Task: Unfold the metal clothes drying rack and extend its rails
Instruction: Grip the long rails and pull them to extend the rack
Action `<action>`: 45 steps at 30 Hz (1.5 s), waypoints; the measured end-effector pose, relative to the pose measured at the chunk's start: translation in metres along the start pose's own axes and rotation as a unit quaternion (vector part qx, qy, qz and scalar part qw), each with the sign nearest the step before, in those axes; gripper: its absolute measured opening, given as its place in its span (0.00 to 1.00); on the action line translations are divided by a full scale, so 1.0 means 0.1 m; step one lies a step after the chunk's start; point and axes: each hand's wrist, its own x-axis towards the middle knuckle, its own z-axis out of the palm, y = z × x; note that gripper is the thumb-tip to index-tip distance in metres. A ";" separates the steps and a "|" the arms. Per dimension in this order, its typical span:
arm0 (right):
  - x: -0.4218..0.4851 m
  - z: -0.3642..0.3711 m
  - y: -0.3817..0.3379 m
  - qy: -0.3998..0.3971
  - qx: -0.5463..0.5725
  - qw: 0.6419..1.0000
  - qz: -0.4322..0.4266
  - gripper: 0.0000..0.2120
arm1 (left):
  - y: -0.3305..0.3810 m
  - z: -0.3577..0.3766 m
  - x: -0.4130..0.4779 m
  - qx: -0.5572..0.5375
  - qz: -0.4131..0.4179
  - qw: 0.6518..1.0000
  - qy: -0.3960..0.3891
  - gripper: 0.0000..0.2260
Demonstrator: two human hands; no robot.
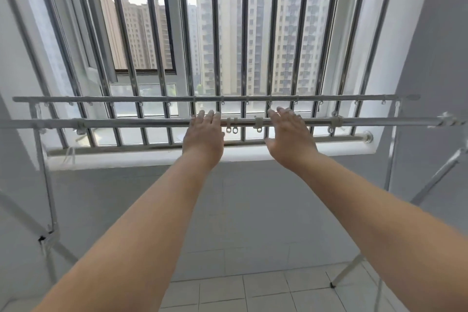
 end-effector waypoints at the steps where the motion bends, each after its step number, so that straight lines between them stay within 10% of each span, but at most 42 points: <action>1: 0.04 0.02 0.00 -0.026 -0.024 0.999 0.004 0.32 | -0.03 0.03 0.01 0.011 -0.005 1.000 -0.026 0.23; 26: 0.08 0.27 0.08 -0.021 -0.131 0.991 0.000 0.24 | -0.04 0.15 -0.17 -0.101 0.024 0.979 0.177 0.11; 34: 0.21 0.27 0.16 0.021 0.014 1.000 -0.003 0.02 | -0.22 0.01 -0.14 -0.045 0.031 0.995 0.078 0.15; 45: 0.06 0.02 0.17 0.005 0.058 0.998 0.036 0.07 | -0.15 -0.10 -0.22 -0.176 -0.002 0.982 0.064 0.13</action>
